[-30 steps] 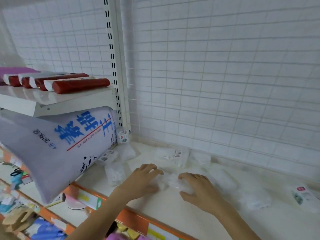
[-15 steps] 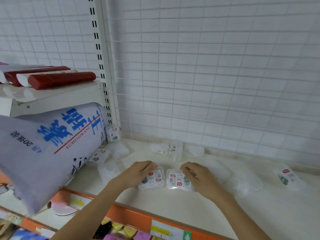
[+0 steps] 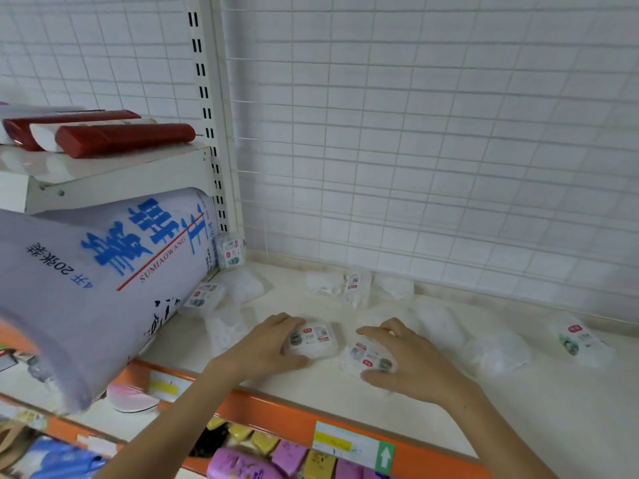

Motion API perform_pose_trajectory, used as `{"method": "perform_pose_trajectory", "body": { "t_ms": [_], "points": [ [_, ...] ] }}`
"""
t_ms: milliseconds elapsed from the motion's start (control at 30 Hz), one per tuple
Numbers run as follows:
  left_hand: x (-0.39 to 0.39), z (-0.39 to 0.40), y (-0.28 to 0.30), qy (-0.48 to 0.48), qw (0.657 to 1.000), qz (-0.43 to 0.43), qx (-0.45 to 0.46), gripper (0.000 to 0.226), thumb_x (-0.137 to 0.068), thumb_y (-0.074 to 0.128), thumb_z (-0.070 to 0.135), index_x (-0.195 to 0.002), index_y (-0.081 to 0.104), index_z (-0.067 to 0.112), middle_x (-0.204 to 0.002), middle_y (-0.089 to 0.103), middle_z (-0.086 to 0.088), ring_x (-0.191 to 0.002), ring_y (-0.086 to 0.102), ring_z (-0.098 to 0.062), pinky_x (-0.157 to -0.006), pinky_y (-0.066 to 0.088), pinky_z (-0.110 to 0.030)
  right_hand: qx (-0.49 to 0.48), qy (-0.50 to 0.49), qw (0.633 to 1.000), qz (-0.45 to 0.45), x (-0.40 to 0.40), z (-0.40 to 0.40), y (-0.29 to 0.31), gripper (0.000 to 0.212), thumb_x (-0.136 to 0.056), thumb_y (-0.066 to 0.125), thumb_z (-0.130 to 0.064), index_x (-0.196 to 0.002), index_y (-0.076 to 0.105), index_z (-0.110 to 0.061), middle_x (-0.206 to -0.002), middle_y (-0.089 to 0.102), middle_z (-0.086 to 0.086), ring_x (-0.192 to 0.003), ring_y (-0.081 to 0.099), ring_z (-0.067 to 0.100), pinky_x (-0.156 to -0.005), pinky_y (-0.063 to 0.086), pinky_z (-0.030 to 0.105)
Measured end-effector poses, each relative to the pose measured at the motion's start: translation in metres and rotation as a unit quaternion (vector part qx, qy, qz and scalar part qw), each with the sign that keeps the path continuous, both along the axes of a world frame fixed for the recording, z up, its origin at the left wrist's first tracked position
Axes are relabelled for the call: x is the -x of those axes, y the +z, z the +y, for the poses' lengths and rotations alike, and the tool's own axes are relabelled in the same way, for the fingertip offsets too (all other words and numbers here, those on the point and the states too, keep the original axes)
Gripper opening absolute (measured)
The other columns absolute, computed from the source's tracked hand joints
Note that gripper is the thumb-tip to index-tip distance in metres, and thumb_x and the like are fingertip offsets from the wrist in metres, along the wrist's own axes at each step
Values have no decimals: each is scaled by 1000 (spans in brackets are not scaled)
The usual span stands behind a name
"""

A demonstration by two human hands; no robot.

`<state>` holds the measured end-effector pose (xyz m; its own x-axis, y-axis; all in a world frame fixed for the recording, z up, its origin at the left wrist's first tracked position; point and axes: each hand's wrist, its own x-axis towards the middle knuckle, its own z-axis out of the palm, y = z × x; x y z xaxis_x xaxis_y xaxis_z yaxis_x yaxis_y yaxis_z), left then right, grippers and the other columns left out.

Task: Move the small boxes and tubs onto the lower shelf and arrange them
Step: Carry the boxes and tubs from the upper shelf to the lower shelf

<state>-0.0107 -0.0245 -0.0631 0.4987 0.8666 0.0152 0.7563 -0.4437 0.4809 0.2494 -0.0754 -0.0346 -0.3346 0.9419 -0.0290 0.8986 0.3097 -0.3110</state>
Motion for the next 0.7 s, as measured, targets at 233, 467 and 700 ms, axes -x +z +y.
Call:
{"method": "perform_pose_trajectory", "body": {
  "t_ms": [233, 467, 700],
  "points": [
    [8, -5, 2, -34, 998, -26, 48, 74, -75, 65, 34, -139, 32, 18, -124, 39, 6, -118, 32, -9, -97, 26, -17, -79, -94, 992, -37, 10, -2, -1, 39, -97, 27, -47, -129, 36, -25, -88, 63, -2, -85, 61, 18, -68, 46, 30],
    [11, -8, -5, -41, 998, -30, 22, 78, -79, 68, 31, -142, 25, 18, -125, 33, 8, -116, 29, -5, -96, 24, -13, 55, 77, 994, -54, 4, -4, 8, 92, -77, 35, 16, -142, 14, -44, -151, 2, -23, -138, -1, 1, -116, 10, 28],
    [9, -4, -8, -48, 997, -53, 7, 86, -60, 56, 57, -135, 36, 21, -119, 41, 8, -113, 36, -11, -98, 32, -23, 65, 33, 997, -7, -7, -12, -4, 69, -75, 63, -20, -134, 32, -37, -126, 29, -21, -114, 29, 0, -95, 33, 18]
  ]
}}
